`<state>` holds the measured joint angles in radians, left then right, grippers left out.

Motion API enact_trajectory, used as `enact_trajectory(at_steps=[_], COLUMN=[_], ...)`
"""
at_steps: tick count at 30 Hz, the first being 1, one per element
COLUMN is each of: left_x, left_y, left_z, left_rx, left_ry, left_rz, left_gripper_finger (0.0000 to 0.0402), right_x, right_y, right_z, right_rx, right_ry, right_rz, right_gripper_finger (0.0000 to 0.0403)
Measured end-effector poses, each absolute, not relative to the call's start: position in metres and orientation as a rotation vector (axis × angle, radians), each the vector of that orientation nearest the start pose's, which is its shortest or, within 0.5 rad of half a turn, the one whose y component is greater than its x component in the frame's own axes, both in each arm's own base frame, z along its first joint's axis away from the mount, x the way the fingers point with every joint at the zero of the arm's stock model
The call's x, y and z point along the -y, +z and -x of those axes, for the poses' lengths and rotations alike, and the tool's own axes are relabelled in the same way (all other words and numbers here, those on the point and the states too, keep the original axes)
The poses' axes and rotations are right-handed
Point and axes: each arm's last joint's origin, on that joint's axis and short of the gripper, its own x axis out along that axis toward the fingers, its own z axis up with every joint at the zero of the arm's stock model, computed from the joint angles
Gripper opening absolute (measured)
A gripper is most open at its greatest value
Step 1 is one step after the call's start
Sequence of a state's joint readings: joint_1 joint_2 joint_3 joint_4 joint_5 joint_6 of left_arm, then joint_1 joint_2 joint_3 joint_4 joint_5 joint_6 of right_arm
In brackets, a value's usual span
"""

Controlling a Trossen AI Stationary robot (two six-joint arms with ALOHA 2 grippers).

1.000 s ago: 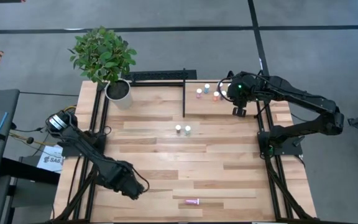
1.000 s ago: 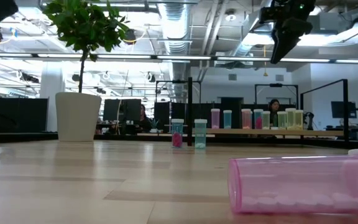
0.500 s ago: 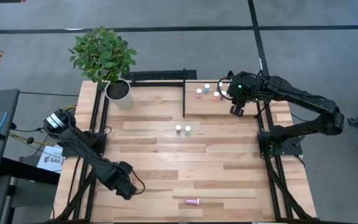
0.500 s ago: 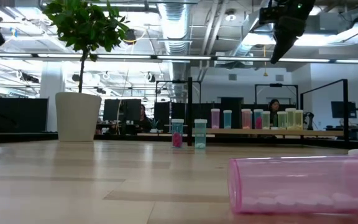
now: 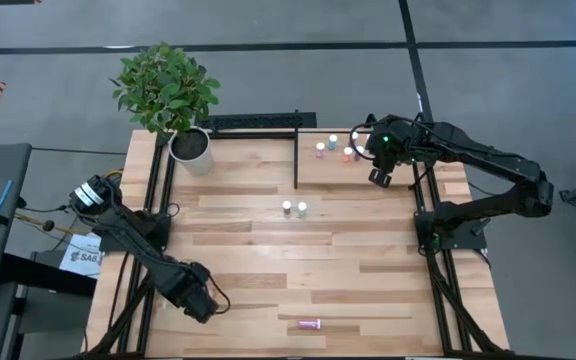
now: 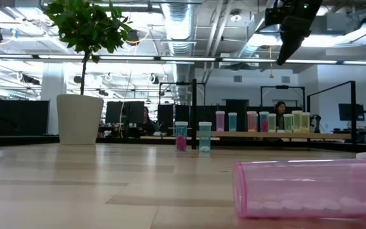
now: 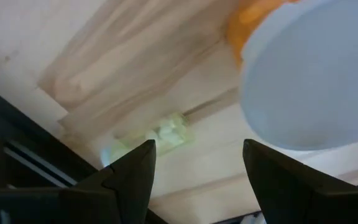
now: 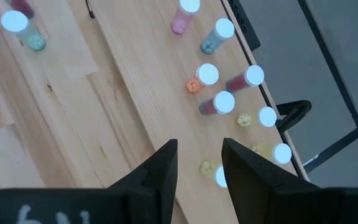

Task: Pick and place medicine bottles onto shelf by color
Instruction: Move the yellow pill bottle to the center of the table

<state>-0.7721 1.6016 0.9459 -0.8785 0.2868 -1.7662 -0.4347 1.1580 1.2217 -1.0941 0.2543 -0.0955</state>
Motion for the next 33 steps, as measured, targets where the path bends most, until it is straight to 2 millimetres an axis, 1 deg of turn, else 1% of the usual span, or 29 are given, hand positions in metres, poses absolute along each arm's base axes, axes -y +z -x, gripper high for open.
enact_trajectory(at_steps=[3, 5, 10, 12, 14, 17, 19, 21, 25, 27, 33], left_x=[0.191, 0.193, 0.193, 0.190, 0.189, 0.190, 0.192, 0.189, 0.180, 0.177, 0.176], left_y=[0.170, 0.170, 0.170, 0.170, 0.169, 0.163, 0.156, 0.150, 0.140, 0.134, 0.132], left_z=[-0.181, -0.179, -0.171, -0.167, -0.165, -0.163, -0.161, -0.158, -0.151, -0.149, -0.145], left_rx=[-1.689, -1.693, -1.766, -1.799, -1.823, -1.884, -1.894, -1.886, -1.858, -1.871, -1.931], left_ry=[0.717, 0.686, 0.492, 0.449, 0.410, 0.307, 0.247, 0.262, 0.362, 0.385, 0.335], left_rz=[0.917, 0.888, 0.660, 0.563, 0.506, 0.527, 0.549, 0.531, 0.505, 0.496, 0.502], left_gripper_finger=[0.0229, 0.0229, 0.0229, 0.0229, 0.0229, 0.0228, 0.0228, 0.0228, 0.0228, 0.0228, 0.0226], right_x=[0.093, 0.093, 0.094, 0.095, 0.095, 0.094, 0.094, 0.094, 0.094, 0.094, 0.094], right_y=[0.339, 0.339, 0.339, 0.339, 0.339, 0.339, 0.338, 0.338, 0.339, 0.339, 0.338], right_z=[-0.182, -0.183, -0.186, -0.187, -0.187, -0.187, -0.186, -0.186, -0.186, -0.186, -0.186], right_rx=[-1.073, -1.068, -1.054, -1.048, -1.047, -1.040, -1.041, -1.040, -1.039, -1.036, -1.029], right_ry=[-0.572, -0.573, -0.574, -0.575, -0.578, -0.592, -0.600, -0.601, -0.601, -0.607, -0.620], right_rz=[-0.005, -0.004, -0.001, 0.000, -0.004, -0.030, -0.045, -0.046, -0.047, -0.057, -0.078], right_gripper_finger=[0.0147, 0.0147, 0.0147, 0.0147, 0.0147, 0.0147, 0.0147, 0.0147, 0.0147, 0.0147, 0.0147])
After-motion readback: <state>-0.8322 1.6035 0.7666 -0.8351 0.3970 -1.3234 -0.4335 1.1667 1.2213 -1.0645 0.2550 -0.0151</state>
